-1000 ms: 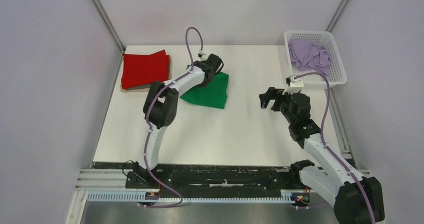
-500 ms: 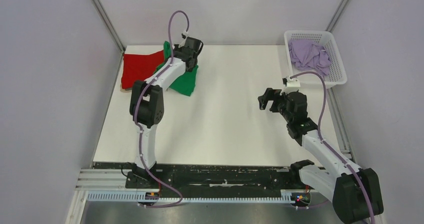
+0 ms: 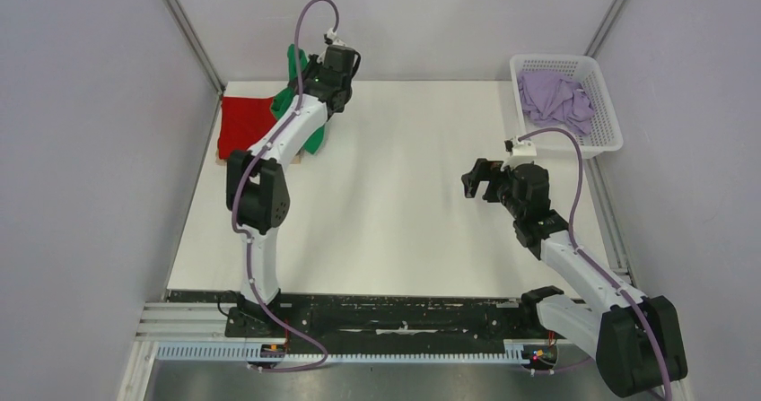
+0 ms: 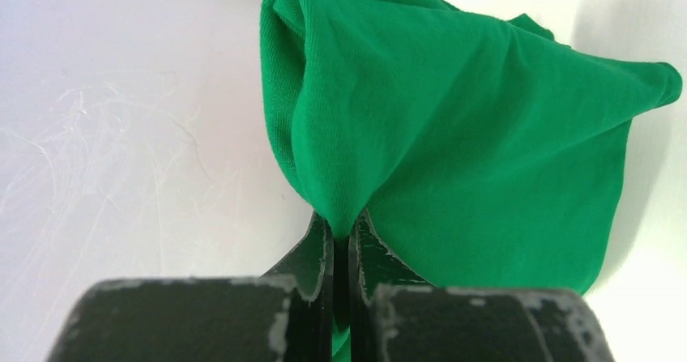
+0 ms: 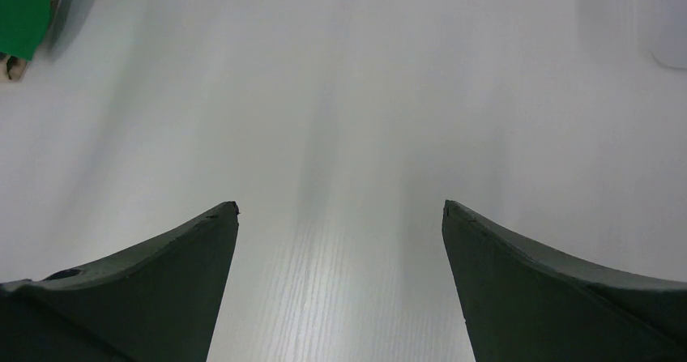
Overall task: Fold and stack the t-shirts
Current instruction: Put the neatly folded tshirt into the corner of the board with the left arm
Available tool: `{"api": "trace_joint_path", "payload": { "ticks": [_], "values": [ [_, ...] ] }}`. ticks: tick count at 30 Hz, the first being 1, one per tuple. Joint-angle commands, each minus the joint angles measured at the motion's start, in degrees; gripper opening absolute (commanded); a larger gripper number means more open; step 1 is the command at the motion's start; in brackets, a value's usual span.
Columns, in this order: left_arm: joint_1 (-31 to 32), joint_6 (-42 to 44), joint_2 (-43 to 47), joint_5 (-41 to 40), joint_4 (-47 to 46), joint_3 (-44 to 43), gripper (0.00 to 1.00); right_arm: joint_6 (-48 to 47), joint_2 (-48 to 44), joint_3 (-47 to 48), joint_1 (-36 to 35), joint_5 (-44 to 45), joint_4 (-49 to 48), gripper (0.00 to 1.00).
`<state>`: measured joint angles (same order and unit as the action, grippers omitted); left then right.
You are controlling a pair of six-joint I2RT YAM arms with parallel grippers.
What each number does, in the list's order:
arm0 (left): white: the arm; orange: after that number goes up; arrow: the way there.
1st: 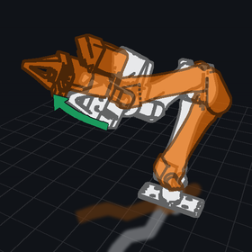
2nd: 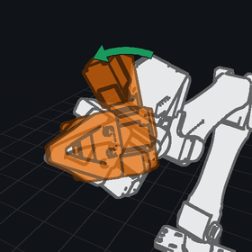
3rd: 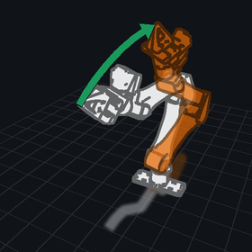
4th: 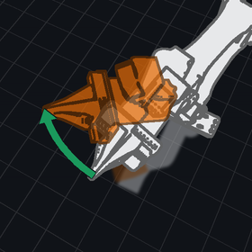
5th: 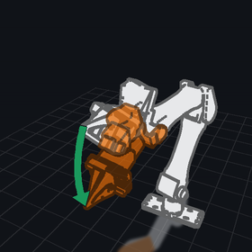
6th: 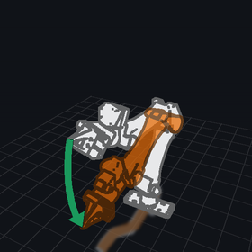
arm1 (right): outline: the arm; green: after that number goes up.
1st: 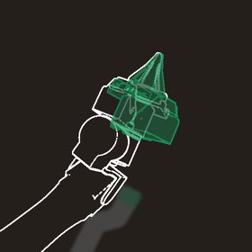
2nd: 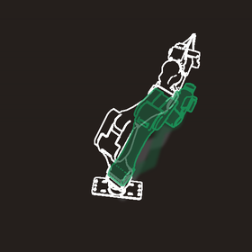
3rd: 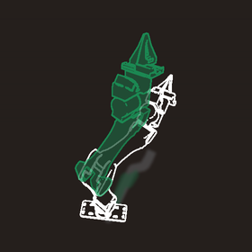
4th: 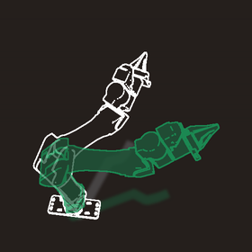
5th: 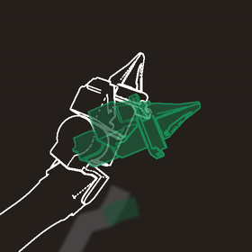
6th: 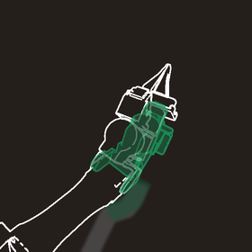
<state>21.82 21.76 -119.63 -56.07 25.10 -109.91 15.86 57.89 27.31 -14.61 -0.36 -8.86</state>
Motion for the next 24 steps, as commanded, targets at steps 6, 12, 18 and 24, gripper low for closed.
{"api": "trace_joint_path", "payload": {
  "ticks": [6, 12, 18, 24],
  "values": [
    [-0.2, -0.6, 6.1, 1.0, 4.9, -9.1, 0.02, -0.6, 0.7, 2.5, 0.2, -0.8, -0.6, 0.98],
    [-0.3, -1.4, 7.0, 1.8, 6.9, -9.5, 0.02, -0.8, 1.5, 2.7, 0.2, -0.4, -0.1, 0.98],
    [-2.3, -3.8, 5.6, 3.1, 8.9, -8.6, 0.02, -1.0, 2.8, 3.1, 0.2, 0.0, 0.3, 0.98],
    [-6.9, -6.1, 1.2, 4.8, 10.2, -9.1, 0.02, -1.0, 3.1, 3.2, 0.2, 1.8, 0.0, 0.98]
  ]
}}
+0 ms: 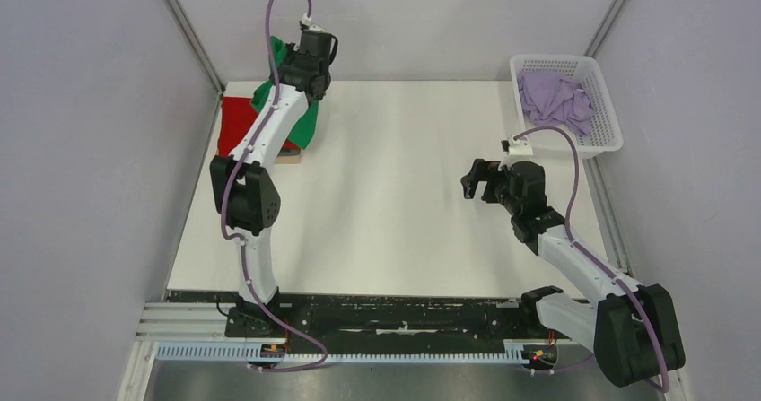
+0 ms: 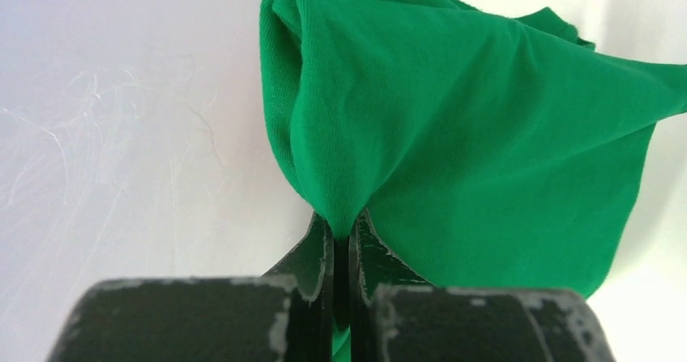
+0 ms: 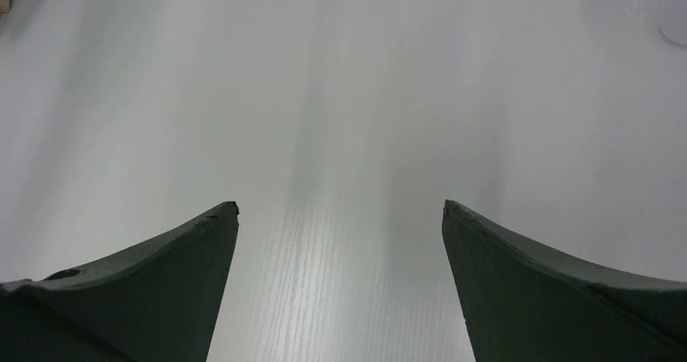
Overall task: Fold and stack the t-shirts
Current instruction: Put the neatly folded tshirt into the corner of the board with the left arm
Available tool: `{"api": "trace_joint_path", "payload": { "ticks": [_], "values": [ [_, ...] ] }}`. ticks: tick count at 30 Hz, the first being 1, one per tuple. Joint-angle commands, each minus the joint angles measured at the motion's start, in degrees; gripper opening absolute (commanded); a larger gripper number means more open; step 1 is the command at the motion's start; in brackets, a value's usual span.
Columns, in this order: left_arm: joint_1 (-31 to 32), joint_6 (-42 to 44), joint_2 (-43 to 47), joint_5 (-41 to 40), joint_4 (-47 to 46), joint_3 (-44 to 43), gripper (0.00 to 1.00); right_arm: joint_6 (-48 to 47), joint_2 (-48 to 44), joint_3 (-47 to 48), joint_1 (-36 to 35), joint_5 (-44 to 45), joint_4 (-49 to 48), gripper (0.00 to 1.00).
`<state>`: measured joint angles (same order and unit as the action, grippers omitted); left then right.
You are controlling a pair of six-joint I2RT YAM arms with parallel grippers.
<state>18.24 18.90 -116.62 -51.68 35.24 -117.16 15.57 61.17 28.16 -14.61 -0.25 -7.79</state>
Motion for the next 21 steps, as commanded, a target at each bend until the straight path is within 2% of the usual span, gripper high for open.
{"api": "trace_joint_path", "payload": {
  "ticks": [1, 21],
  "values": [
    [-4.0, -3.2, -2.7, 0.6, 0.1, -2.1, 0.02, -0.8, -0.3, 2.3, 0.2, 1.9, -1.2, 0.98],
    [-15.9, -2.4, -12.9, 4.9, -6.6, -3.9, 0.02, -2.2, 4.8, 4.0, 0.2, 5.8, 0.8, 0.98]
  ]
}}
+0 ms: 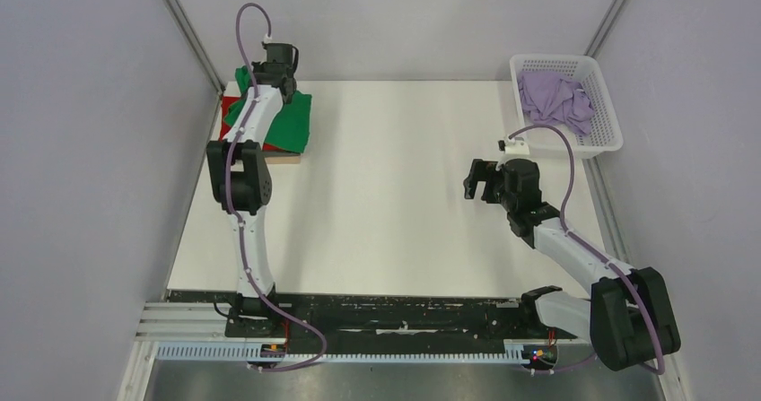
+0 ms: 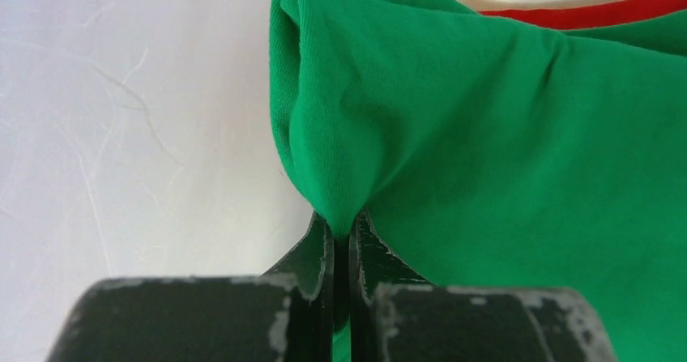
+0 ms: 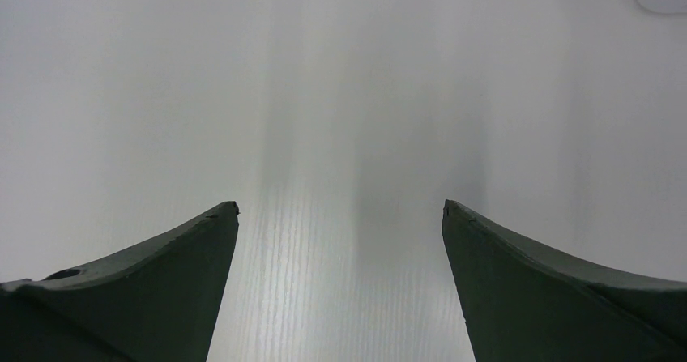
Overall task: Fold and stack the t-shirts
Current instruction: Put the neatly folded tshirt into the corner of the board with the left arm
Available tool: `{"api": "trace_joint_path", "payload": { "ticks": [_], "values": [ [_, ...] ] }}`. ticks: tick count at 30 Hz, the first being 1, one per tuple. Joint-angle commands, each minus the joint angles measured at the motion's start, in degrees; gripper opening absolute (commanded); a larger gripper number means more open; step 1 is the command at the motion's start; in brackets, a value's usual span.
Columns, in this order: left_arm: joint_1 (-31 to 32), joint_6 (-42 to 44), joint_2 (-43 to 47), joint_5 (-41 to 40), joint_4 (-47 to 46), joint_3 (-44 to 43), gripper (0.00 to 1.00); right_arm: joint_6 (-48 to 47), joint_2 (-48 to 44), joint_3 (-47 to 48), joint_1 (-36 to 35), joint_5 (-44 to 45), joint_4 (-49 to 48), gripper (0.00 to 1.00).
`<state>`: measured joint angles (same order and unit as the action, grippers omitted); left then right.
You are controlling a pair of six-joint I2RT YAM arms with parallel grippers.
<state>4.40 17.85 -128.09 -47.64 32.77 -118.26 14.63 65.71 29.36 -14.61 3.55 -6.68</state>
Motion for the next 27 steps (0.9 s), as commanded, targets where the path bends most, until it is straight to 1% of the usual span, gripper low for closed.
{"api": "trace_joint_path", "payload": {
  "ticks": [1, 10, 11, 13, 17, 19, 21, 22, 23, 24, 27],
  "values": [
    [-2.5, -1.8, -1.7, 1.1, -4.1, -2.8, 0.02, -1.3, 0.3, 2.8, 0.2, 2.2, -0.3, 0.98],
    [-4.3, -1.7, -3.0, 1.5, -6.7, -2.3, 0.02, -1.4, 1.5, 3.4, 0.2, 3.7, 0.4, 0.98],
    [-6.0, -1.7, -3.1, 1.4, -7.1, -2.5, 0.02, -1.4, 1.7, 3.6, 0.2, 3.8, 0.5, 0.98],
    [-6.6, -1.5, -3.4, 1.5, -7.4, -2.5, 0.03, -1.5, 1.9, 3.6, 0.2, 3.9, 0.6, 0.98],
    [-7.4, -1.2, -4.4, 0.2, -9.5, -2.7, 0.12, -1.7, 2.4, 3.9, 0.2, 3.9, 1.0, 0.98],
    [-7.4, -0.6, -4.6, 0.8, -9.3, -2.8, 0.24, -1.8, 2.6, 4.3, 0.2, 3.9, 1.7, 0.98],
    [-7.4, -0.7, -4.5, 0.6, -9.4, -2.8, 0.50, -1.8, 2.4, 4.3, 0.2, 3.8, 1.9, 0.98],
    [-7.4, -1.0, -4.6, 0.3, -9.5, -2.9, 0.74, -1.8, 2.4, 4.3, 0.2, 3.8, 1.9, 0.98],
    [-7.3, -1.3, -4.5, 0.0, -9.5, -3.2, 0.93, -1.8, 2.2, 4.2, 0.2, 3.8, 2.1, 0.98],
    [-7.4, -2.1, -4.3, -0.2, -8.9, -3.5, 0.99, -1.9, 2.1, 4.2, 0.2, 3.7, 2.1, 0.98],
    [-7.1, -5.6, -3.3, 3.3, -5.2, -4.5, 1.00, -1.7, 1.8, 4.1, 0.2, 3.2, 2.1, 0.98]
  ]
}}
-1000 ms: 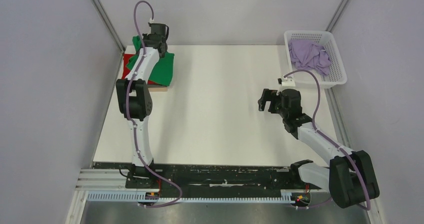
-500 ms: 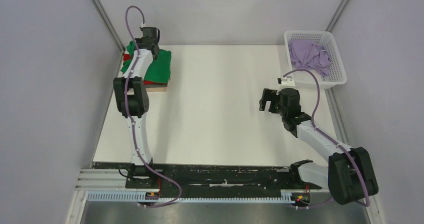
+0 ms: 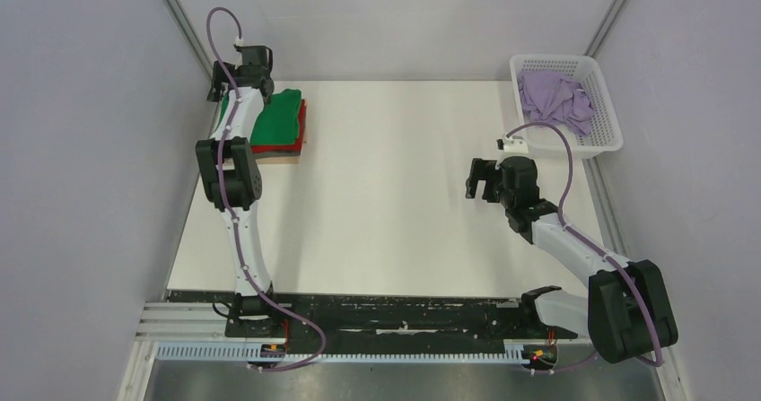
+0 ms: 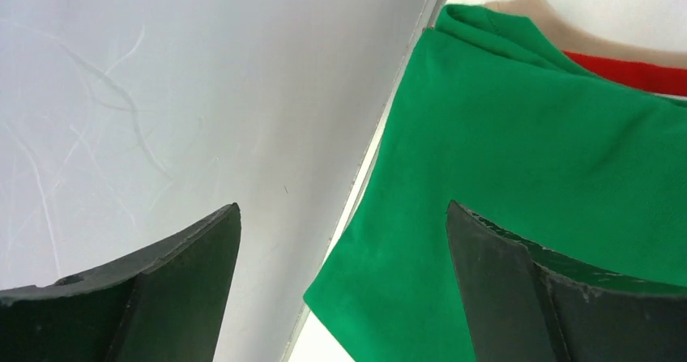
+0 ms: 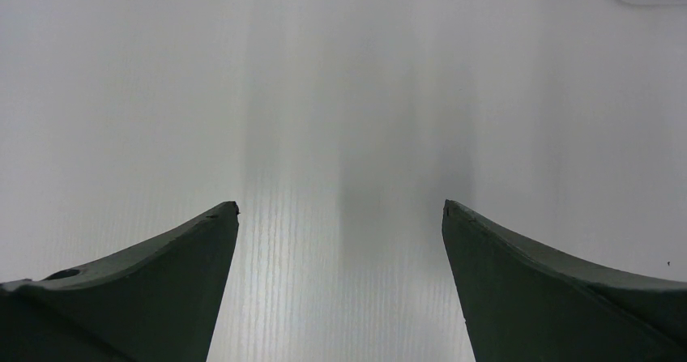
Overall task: Fold and stack the t-shirts
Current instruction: Put the neatly folded tshirt into the corner of the board with the left arm, then smooth out wrinkles on the folded tshirt
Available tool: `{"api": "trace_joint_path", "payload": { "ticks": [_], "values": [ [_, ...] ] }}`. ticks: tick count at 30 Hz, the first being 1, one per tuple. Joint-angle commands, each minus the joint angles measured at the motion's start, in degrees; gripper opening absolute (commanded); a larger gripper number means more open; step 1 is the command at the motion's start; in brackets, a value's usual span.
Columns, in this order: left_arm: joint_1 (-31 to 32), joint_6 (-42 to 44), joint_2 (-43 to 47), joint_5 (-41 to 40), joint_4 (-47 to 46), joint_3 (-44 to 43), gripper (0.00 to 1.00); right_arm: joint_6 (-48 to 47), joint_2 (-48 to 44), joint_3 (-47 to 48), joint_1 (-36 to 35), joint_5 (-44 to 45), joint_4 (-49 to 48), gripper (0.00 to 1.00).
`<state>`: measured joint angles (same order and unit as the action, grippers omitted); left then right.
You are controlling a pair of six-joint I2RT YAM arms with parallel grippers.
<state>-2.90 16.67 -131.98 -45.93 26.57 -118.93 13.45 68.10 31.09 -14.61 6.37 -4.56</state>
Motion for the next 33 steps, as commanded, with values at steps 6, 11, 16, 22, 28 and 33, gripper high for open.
{"api": "trace_joint_path", "payload": {
  "ticks": [6, 11, 16, 22, 28, 33],
  "values": [
    [4.2, -10.8, 4.3, 6.5, 6.5, -4.9, 1.00, -0.5, -0.9, 2.2, 0.3, 0.3, 0.1, 0.98],
    [6.8, -21.7, 7.3, 24.5, 10.2, -4.6, 1.00, -0.3, 0.3, 2.4, 0.2, -1.7, 0.1, 0.98],
    [6.8, -31.2, 8.8, 44.0, 7.6, -1.4, 1.00, -0.8, 0.4, 2.1, 0.2, -1.5, 0.6, 0.98],
    [6.8, -38.1, 8.7, 50.9, 2.8, 4.7, 1.00, -0.6, 0.4, 2.2, 0.2, -1.4, 1.0, 0.98],
    [6.8, -41.7, 10.4, 49.1, -4.7, 15.3, 1.00, -0.7, 0.4, 2.3, 0.2, -0.8, 1.4, 0.98],
    [6.8, -43.1, 8.3, 50.8, -6.8, 17.3, 1.00, -0.7, 0.7, 2.6, 0.2, -0.7, 1.6, 0.98]
  ]
}}
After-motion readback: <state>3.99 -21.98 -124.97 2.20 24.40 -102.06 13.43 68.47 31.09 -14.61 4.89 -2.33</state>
